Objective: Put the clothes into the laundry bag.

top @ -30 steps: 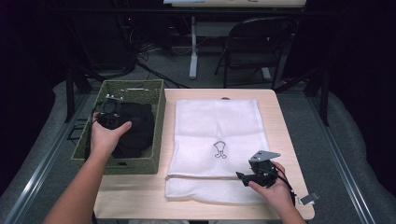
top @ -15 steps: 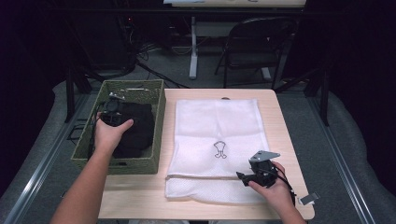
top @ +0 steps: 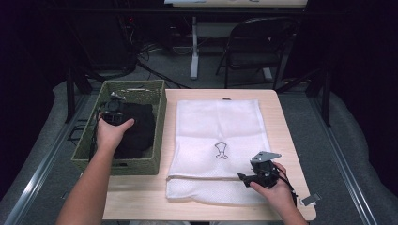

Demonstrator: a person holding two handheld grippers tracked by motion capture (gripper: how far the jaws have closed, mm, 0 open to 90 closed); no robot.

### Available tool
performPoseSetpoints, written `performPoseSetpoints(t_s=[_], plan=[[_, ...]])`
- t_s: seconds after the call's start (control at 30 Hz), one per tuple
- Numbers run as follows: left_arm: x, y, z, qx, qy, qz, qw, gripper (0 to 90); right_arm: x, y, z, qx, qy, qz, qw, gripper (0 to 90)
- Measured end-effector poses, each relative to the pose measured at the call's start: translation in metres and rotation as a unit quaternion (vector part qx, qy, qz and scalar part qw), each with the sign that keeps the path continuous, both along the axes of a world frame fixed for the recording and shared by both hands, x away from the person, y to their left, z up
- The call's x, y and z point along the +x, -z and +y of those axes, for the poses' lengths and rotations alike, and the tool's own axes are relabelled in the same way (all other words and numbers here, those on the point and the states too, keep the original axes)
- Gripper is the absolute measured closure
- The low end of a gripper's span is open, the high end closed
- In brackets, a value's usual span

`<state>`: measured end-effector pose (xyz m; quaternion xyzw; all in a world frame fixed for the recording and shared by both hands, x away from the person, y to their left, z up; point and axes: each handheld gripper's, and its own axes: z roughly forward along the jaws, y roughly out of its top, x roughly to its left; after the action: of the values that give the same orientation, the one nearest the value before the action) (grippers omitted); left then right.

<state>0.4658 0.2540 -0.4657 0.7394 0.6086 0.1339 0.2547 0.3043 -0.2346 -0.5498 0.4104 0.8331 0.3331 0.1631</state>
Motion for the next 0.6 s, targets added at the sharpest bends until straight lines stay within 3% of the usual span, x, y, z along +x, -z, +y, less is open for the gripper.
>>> performPoseSetpoints(t_s=[0.6], plan=[[0.011, 0.02, -0.004, 0.005, -0.002, 0.037, 0.9993, 23.6, 0.001, 0.001, -0.001, 0.0, 0.0, 0.002, 1.0, 29.6]])
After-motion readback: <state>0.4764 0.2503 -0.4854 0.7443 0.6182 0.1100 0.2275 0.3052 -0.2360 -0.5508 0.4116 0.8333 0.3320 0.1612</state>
